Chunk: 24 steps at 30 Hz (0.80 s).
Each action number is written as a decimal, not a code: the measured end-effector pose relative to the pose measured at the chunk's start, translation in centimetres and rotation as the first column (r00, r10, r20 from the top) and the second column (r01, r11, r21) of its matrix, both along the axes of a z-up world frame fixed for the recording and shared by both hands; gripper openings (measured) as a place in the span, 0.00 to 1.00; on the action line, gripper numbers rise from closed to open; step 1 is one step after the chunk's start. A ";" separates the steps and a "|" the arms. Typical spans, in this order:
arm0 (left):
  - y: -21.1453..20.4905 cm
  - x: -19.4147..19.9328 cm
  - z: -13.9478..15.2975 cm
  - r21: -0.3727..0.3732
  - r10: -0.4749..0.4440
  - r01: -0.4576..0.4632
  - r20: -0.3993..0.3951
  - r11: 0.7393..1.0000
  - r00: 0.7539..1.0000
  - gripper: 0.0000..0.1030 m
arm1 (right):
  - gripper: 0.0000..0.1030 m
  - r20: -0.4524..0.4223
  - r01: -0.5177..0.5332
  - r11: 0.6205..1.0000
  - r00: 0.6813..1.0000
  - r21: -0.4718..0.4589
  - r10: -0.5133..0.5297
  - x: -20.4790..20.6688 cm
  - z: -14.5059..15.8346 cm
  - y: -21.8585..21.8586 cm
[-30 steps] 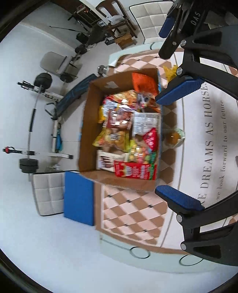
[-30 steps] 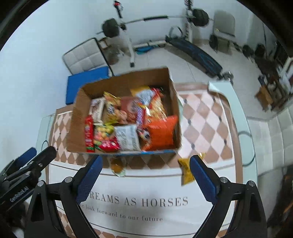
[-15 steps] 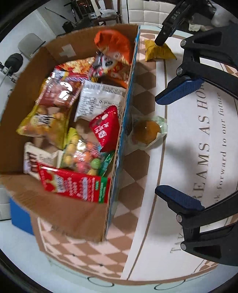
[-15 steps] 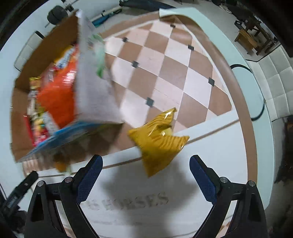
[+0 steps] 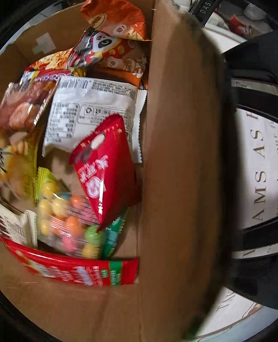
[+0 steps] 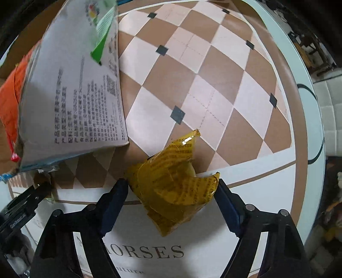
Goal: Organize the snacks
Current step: 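Grasp the yellow wrapped bag with the right tool while the left tool grasps the orange ball snack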
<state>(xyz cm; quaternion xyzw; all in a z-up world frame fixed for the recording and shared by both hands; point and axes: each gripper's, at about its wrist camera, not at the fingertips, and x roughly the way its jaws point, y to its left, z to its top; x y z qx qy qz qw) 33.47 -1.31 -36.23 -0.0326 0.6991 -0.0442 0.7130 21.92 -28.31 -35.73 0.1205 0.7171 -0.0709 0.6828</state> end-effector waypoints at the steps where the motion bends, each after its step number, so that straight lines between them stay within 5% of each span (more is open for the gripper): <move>1: -0.3 -0.2 0.2 0.011 -0.008 0.008 0.010 1.000 1.000 0.55 | 0.78 -0.002 -0.011 1.000 1.000 -0.005 0.011 -0.3 0.1 0.0; 5: -0.5 -1.2 0.3 0.010 -0.002 0.002 0.008 1.000 1.000 0.44 | 0.75 -0.022 -0.030 1.000 0.999 -0.009 0.030 -1.1 -0.1 0.5; 16: 0.1 -9.2 0.1 0.000 -0.010 0.010 -0.057 1.000 0.998 0.43 | 0.73 -0.098 0.013 0.993 0.995 0.120 -0.001 -7.9 -1.1 1.8; 20: 0.1 -11.0 0.0 -0.003 -0.002 0.002 -0.074 1.000 0.997 0.43 | 0.77 -0.145 0.010 0.991 0.989 0.132 0.009 -8.8 -2.0 1.9; 24: -0.4 -12.2 -0.1 0.003 -0.012 0.012 -0.075 1.000 0.997 0.43 | 0.90 -0.079 -0.086 0.988 0.992 0.126 0.097 -8.3 -1.2 2.7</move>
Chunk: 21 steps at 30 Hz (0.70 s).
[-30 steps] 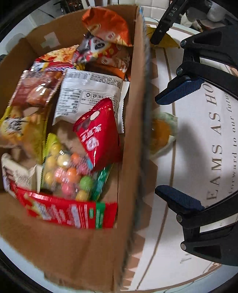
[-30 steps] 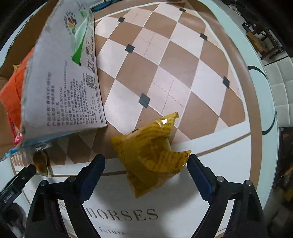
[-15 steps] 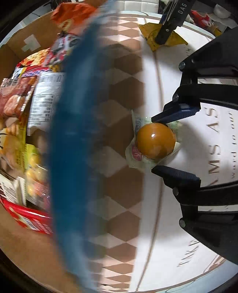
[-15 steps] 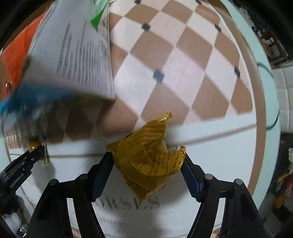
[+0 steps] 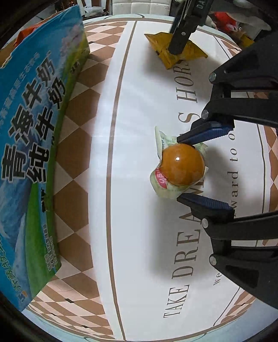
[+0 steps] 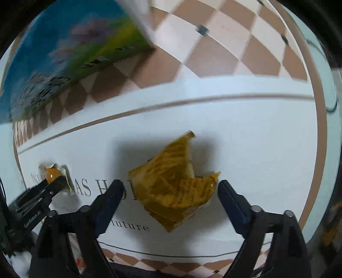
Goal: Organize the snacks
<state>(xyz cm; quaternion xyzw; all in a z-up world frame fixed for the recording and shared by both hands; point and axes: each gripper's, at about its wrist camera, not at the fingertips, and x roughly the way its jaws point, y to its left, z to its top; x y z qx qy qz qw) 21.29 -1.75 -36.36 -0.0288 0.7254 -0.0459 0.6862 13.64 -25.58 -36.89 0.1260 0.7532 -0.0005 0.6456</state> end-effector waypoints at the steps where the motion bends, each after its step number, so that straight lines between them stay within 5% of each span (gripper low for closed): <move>1: -0.2 -0.1 -0.1 0.001 -0.003 0.003 0.001 1.000 1.000 0.43 | 0.90 0.006 -0.031 1.000 1.000 -0.006 0.031 0.1 0.2 0.3; 7: 0.7 -0.3 -0.9 -0.002 -0.019 0.019 -0.007 1.000 1.000 0.43 | 0.90 -0.025 -0.239 0.968 0.971 -0.075 0.238 0.1 0.4 3.1; 13: -2.3 0.0 0.7 0.001 -0.036 0.036 -0.005 0.999 0.999 0.43 | 0.90 -0.075 -0.452 0.868 0.892 -0.208 0.446 -1.2 -0.6 5.9; 21: -3.4 0.6 1.6 -0.001 -0.034 0.034 0.017 0.999 0.999 0.42 | 0.56 0.011 -0.305 0.930 0.949 -0.206 0.314 -1.1 -0.3 5.3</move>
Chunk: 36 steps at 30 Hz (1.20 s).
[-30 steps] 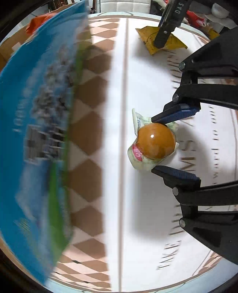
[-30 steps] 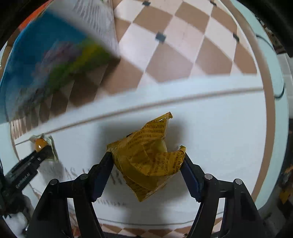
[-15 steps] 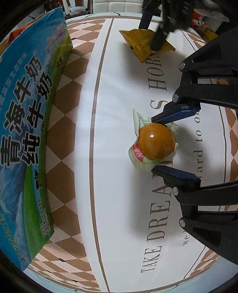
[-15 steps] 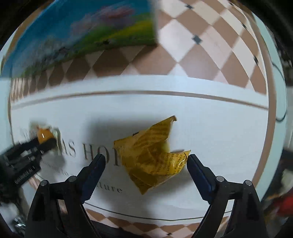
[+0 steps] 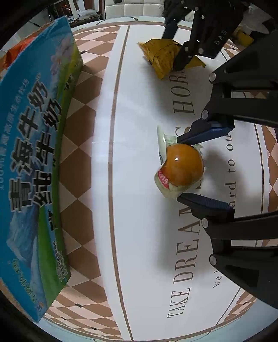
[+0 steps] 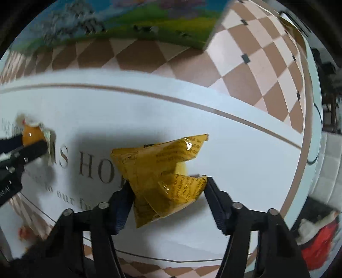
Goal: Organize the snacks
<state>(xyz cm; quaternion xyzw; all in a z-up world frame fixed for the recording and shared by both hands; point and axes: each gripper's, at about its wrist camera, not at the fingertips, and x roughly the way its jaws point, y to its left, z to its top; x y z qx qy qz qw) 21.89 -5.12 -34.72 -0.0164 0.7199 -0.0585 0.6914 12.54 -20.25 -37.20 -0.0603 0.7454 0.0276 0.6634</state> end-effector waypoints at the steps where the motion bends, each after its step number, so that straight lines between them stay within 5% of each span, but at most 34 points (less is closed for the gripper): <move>1: -0.2 0.0 0.2 0.000 -0.003 0.003 0.005 1.000 1.000 0.42 | 0.54 0.007 0.013 1.000 1.000 0.009 -0.013 0.1 0.1 0.3; 8: -1.9 0.5 3.2 -0.013 -0.022 0.023 0.060 1.000 0.998 0.35 | 0.50 0.058 0.124 0.986 0.990 0.112 -0.131 -0.4 2.2 -2.1; 15: -3.0 2.4 6.4 -0.063 -0.040 0.047 0.110 0.997 0.993 0.33 | 0.49 0.144 0.133 0.968 0.976 0.213 -0.166 -0.6 7.4 -2.6; 22: 0.8 4.5 3.4 -0.224 0.116 -0.123 -0.044 0.967 0.992 0.43 | 0.49 0.144 0.148 0.956 0.971 0.252 -0.188 1.8 9.8 -2.6; 36: 7.9 6.3 3.4 -0.227 0.312 -0.310 -0.026 0.923 0.950 0.45 | 0.49 0.106 0.258 0.920 0.948 0.295 -0.299 3.2 8.1 -2.4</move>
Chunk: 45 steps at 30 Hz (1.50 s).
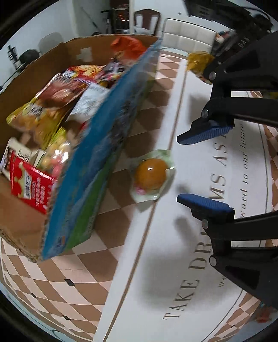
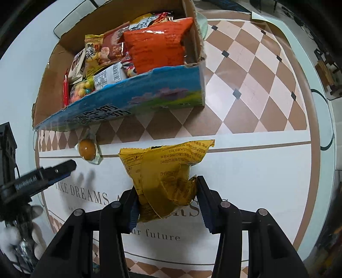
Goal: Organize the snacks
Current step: 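Carry the yellow bag and orange ball snack into the box and open both tools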
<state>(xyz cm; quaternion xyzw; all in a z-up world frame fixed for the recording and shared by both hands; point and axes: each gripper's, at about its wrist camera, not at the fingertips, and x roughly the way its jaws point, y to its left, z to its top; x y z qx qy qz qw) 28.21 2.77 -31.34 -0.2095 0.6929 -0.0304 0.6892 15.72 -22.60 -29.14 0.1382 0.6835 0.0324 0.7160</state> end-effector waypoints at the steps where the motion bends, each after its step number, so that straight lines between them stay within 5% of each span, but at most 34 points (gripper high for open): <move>1: 0.1 0.5 -0.3 0.009 0.008 -0.008 -0.002 1.000 1.000 0.45 | 0.49 0.000 0.007 1.000 1.000 0.003 -0.007 0.0 -0.1 -0.1; 9: -0.9 3.3 -3.8 0.075 -0.037 0.043 -0.082 0.996 0.996 0.45 | 0.49 0.000 0.020 1.000 1.000 -0.008 -0.020 0.3 -0.3 0.2; 12: -1.0 3.1 -3.9 0.110 -0.065 0.070 -0.049 0.991 0.997 0.37 | 0.49 -0.001 0.021 1.000 1.000 -0.013 -0.021 0.3 -0.3 0.4; 19: -1.0 1.9 -3.6 0.153 -0.098 0.099 -0.014 0.983 0.995 0.36 | 0.49 0.003 0.011 1.000 1.000 -0.029 -0.011 0.1 -0.4 0.7; 24: -0.8 -0.3 -1.5 0.145 -0.144 0.140 0.023 0.980 0.989 0.36 | 0.49 0.018 -0.004 1.000 1.000 -0.023 0.005 -0.2 0.5 1.4; 30: -0.4 -1.9 5.9 0.071 -0.184 0.176 0.141 0.982 0.973 0.36 | 0.49 0.089 -0.032 0.999 0.996 0.030 0.029 0.0 4.5 2.7; 38: -2.2 4.9 12.8 0.047 -0.191 0.185 0.290 0.982 0.938 0.36 | 0.49 0.217 -0.061 0.994 0.975 0.093 0.040 5.0 10.9 4.7; 45: -0.7 13.9 10.0 0.073 -0.244 0.234 0.208 0.970 0.947 0.36 | 0.49 0.196 -0.044 0.994 0.980 0.096 0.024 12.6 9.7 6.1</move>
